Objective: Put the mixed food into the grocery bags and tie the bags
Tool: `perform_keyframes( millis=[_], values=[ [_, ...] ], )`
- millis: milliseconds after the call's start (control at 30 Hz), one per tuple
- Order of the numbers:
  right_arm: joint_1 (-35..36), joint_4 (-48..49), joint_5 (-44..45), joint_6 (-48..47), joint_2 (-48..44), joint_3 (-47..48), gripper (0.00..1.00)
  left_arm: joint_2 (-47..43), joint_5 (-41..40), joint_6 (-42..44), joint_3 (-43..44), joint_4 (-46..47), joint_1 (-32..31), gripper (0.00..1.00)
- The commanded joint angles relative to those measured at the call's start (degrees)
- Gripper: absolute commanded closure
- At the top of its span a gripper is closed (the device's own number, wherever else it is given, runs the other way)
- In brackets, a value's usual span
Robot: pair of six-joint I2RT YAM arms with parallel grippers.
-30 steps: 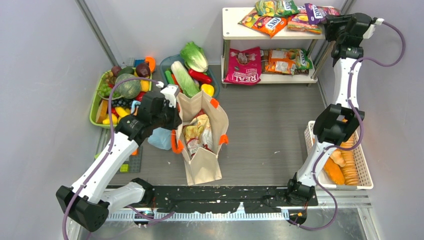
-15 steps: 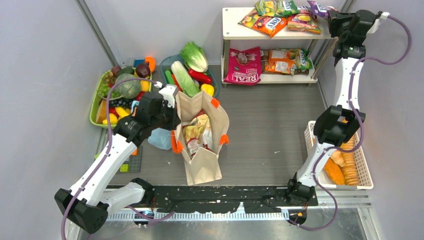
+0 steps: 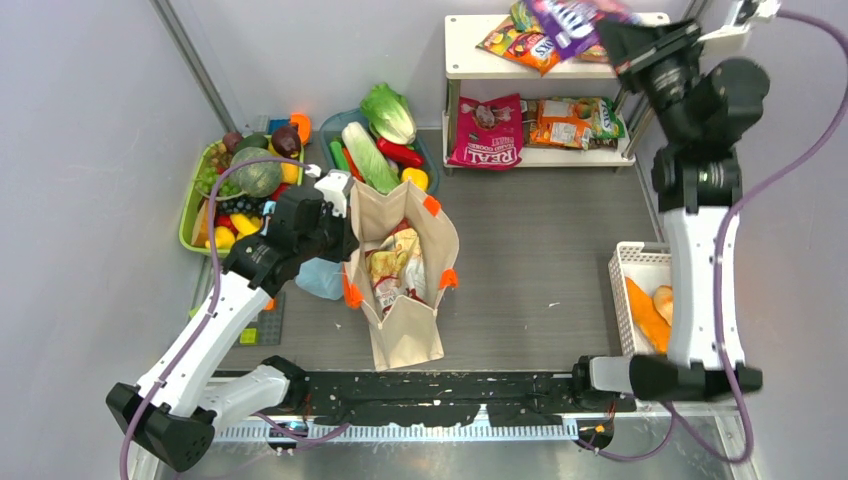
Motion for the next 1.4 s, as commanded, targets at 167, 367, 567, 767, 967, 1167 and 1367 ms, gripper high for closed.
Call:
perform_keyframes(
  millis=[167,367,567,767,967,1167,1367],
  values=[
    [20.64,1.08,-2.29,-10.65,-20.18,-24.18,0.95,-1.70,-1.14,0.60,1.05,1.00,0.35,1.00],
    [34.35,-9.43,-3.89,-20.98,-20.33,-29.30,0.95,-1.54,-1.38,0.48,1.33,0.51,0.35,1.00],
    [46.50,-20.53,-3.96,-31.52,-14.72,-27.16,0.95,-1.77,-1.60,0.51,1.36,0.45,0.35,1.00],
    [51.55,-18.95,-4.50,-32.48,-11.79,-27.31,0.95,-1.90,-1.88,0.52,1.24,0.47,0.35,1.00],
    [55.29,-21.57,-5.26,-35.81,-6.60,-23.25,0.95,-2.12,-2.13,0.53,1.16,0.45,0.35,1.00],
    [59.42,-28.54,-1.94,-41.61,-1.76,-14.16,0.95,-1.81,-2.13,0.53,1.13,0.40,0.35,1.00],
    [59.98,-31.07,0.07,-44.54,-1.08,-8.15,0.95,-1.65,-2.20,0.60,1.18,0.39,0.35,1.00]
  ],
)
